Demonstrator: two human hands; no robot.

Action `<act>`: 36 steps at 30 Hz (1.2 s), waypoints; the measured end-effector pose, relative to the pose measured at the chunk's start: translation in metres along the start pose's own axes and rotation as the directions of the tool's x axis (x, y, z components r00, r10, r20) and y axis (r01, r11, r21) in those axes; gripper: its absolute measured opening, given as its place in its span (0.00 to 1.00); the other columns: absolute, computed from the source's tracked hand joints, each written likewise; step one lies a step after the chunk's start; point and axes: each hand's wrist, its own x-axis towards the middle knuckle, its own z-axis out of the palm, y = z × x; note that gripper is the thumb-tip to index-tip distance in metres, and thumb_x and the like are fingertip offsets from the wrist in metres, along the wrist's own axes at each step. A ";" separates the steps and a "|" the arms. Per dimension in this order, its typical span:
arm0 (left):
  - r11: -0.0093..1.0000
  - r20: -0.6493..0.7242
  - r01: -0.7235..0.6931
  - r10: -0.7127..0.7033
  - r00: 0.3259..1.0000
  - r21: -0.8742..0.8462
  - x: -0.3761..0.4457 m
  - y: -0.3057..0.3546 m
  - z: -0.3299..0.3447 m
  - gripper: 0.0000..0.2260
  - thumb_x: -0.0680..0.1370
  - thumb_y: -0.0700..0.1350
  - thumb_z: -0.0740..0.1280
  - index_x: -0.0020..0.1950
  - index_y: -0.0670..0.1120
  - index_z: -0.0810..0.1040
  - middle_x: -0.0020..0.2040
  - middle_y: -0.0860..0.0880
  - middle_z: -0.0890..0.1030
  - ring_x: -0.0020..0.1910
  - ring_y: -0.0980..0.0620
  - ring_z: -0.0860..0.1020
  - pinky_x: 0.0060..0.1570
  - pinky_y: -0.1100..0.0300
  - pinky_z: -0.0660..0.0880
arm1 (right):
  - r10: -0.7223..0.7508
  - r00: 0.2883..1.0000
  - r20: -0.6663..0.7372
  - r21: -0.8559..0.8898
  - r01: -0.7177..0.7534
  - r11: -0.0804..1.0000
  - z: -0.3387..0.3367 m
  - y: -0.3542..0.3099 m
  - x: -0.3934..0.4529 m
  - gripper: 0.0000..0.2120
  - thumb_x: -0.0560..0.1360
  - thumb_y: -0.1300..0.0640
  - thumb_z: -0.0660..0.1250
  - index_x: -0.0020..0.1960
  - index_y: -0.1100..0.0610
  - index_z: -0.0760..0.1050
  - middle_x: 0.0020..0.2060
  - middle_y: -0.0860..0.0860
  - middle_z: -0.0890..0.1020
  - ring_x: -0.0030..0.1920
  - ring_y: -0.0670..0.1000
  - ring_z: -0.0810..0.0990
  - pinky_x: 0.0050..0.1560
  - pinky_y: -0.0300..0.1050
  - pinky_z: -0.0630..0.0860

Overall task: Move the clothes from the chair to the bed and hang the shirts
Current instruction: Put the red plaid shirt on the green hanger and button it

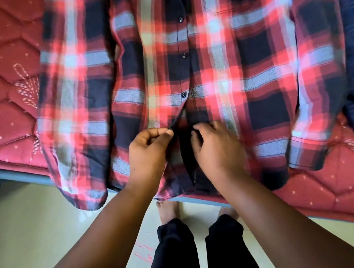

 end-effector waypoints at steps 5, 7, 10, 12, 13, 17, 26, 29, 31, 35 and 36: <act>1.000 -0.008 -0.029 0.029 1.000 0.001 -0.004 0.000 0.002 0.06 0.76 0.40 0.71 0.39 0.47 0.80 0.30 0.52 0.78 0.28 0.58 0.73 0.31 0.65 0.72 | 0.411 0.877 0.250 0.543 -0.479 0.690 -0.023 0.012 0.015 0.05 0.77 0.56 0.68 0.46 0.55 0.82 0.39 0.50 0.84 0.41 0.52 0.80 0.44 0.43 0.74; 0.961 0.050 -0.216 0.210 0.976 0.171 -0.009 -0.003 0.005 0.04 0.76 0.42 0.72 0.42 0.48 0.80 0.33 0.55 0.80 0.30 0.59 0.76 0.34 0.65 0.74 | 0.601 0.725 0.337 0.742 -0.597 0.304 -0.040 0.016 0.015 0.06 0.76 0.59 0.70 0.41 0.55 0.81 0.34 0.49 0.81 0.39 0.50 0.78 0.45 0.43 0.74; 0.562 0.338 -0.605 0.511 0.790 0.564 -0.019 -0.009 0.014 0.03 0.76 0.45 0.70 0.48 0.47 0.81 0.41 0.51 0.83 0.40 0.52 0.80 0.38 0.61 0.74 | 0.724 0.607 0.327 0.850 -0.523 0.055 -0.059 0.030 0.011 0.06 0.77 0.58 0.69 0.41 0.54 0.80 0.38 0.49 0.82 0.44 0.50 0.79 0.55 0.48 0.77; 0.373 0.443 -0.593 0.416 0.794 0.714 -0.019 -0.008 0.020 0.05 0.78 0.46 0.67 0.51 0.47 0.80 0.46 0.47 0.83 0.44 0.44 0.80 0.39 0.57 0.73 | 0.746 0.614 0.257 0.869 -0.484 0.099 -0.066 0.034 0.007 0.07 0.78 0.56 0.68 0.41 0.53 0.79 0.37 0.45 0.81 0.42 0.44 0.79 0.52 0.43 0.77; 0.415 0.413 -0.529 0.339 0.845 0.740 -0.017 -0.006 0.024 0.05 0.78 0.46 0.66 0.51 0.48 0.81 0.46 0.46 0.83 0.45 0.43 0.80 0.40 0.57 0.73 | 0.728 0.653 0.210 0.862 -0.474 0.177 -0.067 0.033 0.005 0.06 0.78 0.56 0.68 0.42 0.52 0.78 0.36 0.43 0.80 0.38 0.39 0.77 0.48 0.38 0.76; 0.908 0.250 -0.105 0.000 0.968 0.406 -0.007 0.009 0.038 0.06 0.76 0.41 0.69 0.40 0.48 0.82 0.34 0.49 0.81 0.32 0.53 0.77 0.34 0.63 0.73 | 0.439 0.871 0.222 0.724 -0.449 0.524 -0.055 0.023 -0.001 0.04 0.76 0.58 0.70 0.44 0.51 0.78 0.35 0.41 0.80 0.33 0.32 0.75 0.40 0.27 0.70; 0.954 0.215 0.291 -0.271 0.938 -0.067 -0.001 0.024 0.035 0.07 0.75 0.41 0.71 0.37 0.47 0.80 0.32 0.52 0.79 0.28 0.59 0.73 0.27 0.70 0.68 | 0.413 0.870 0.270 0.645 -0.482 0.593 -0.027 0.017 0.006 0.03 0.73 0.58 0.72 0.44 0.51 0.79 0.33 0.47 0.81 0.33 0.46 0.77 0.40 0.42 0.74; 0.979 0.248 0.205 -0.198 0.948 -0.006 -0.007 0.025 0.035 0.07 0.75 0.41 0.71 0.37 0.48 0.80 0.32 0.53 0.80 0.29 0.59 0.74 0.28 0.69 0.69 | 0.420 0.882 0.214 0.628 -0.454 0.632 -0.030 0.019 0.006 0.03 0.73 0.58 0.72 0.45 0.52 0.80 0.33 0.47 0.81 0.33 0.47 0.78 0.40 0.44 0.75; 0.984 0.252 0.173 -0.175 0.952 0.029 -0.010 0.024 0.037 0.07 0.75 0.41 0.71 0.37 0.48 0.81 0.30 0.53 0.80 0.29 0.59 0.76 0.29 0.68 0.71 | 0.398 0.885 0.239 0.640 -0.452 0.621 -0.031 0.016 0.006 0.03 0.73 0.58 0.72 0.45 0.52 0.80 0.33 0.48 0.82 0.33 0.46 0.78 0.40 0.43 0.76; 0.982 0.244 0.188 -0.185 0.952 0.012 -0.009 0.024 0.037 0.07 0.76 0.40 0.71 0.38 0.48 0.80 0.30 0.53 0.80 0.29 0.59 0.77 0.28 0.67 0.72 | 0.386 0.861 0.329 0.674 -0.501 0.543 -0.029 0.016 0.005 0.04 0.74 0.58 0.73 0.43 0.50 0.80 0.33 0.45 0.82 0.33 0.42 0.77 0.41 0.41 0.76; 0.984 0.247 0.179 -0.178 0.952 0.020 -0.008 0.023 0.036 0.07 0.76 0.40 0.71 0.39 0.48 0.80 0.30 0.53 0.80 0.30 0.59 0.77 0.29 0.67 0.72 | 0.384 0.858 0.341 0.678 -0.507 0.532 -0.029 0.016 0.005 0.05 0.74 0.59 0.73 0.42 0.50 0.80 0.33 0.44 0.82 0.33 0.41 0.77 0.41 0.39 0.76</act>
